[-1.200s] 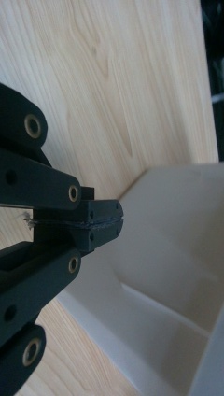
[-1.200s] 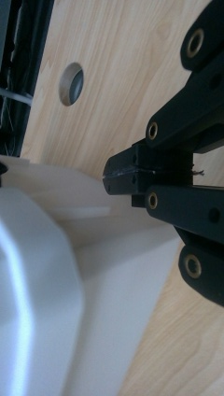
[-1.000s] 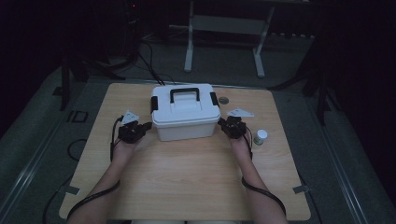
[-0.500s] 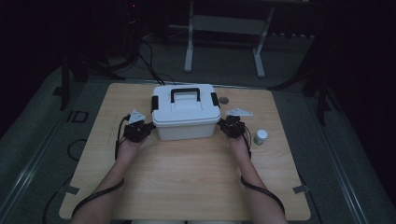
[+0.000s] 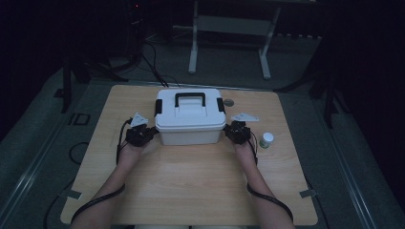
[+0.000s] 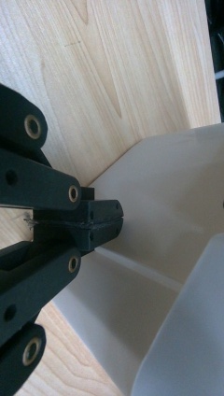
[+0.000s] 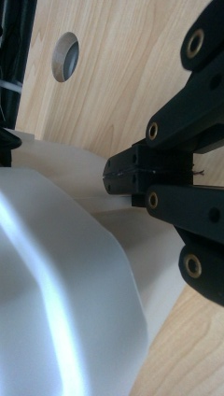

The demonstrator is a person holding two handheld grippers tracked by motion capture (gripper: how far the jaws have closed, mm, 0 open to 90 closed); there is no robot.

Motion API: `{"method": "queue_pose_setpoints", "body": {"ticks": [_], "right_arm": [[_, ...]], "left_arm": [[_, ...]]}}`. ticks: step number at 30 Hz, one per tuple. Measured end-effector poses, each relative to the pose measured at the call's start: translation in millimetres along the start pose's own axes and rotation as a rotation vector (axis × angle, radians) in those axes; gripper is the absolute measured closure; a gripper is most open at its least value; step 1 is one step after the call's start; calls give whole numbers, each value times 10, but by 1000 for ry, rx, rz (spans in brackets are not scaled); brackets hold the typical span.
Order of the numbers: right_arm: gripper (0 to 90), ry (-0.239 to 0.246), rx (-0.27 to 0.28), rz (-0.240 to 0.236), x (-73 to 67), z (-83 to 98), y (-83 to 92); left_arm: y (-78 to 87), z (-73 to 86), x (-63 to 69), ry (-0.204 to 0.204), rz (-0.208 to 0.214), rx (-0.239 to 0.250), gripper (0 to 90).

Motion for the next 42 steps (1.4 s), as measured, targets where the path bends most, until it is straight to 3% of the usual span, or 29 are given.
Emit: {"method": "queue_pose_setpoints", "body": {"ticks": [12, 19, 30, 38, 42], "right_arm": [[900, 19, -10, -29, -172, 203, 221], [900, 16, -11, -48, -256, 357, 389], [900, 0, -2, -65, -285, 553, 606], [900, 23, -1, -67, -293, 615, 676], [900, 20, 7, -72, -279, 633, 692]], "left_arm": [[99, 100, 102, -5, 26, -3, 896], [163, 157, 224, -47, 33, -28, 896], [230, 242, 426, -75, 79, -35, 896], [315, 334, 554, -80, 114, -39, 896], [343, 359, 591, -119, 103, -40, 895]]}}
Point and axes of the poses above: each handheld gripper's, and its own axes: y roughly backward along the jaws, z roughly out of its underside, x roughly to its right, the point moved 9 cm from there along -y, roughly forward along the jaws, and after that the axes turned 9 degrees about -x, right-handed, at the moved point
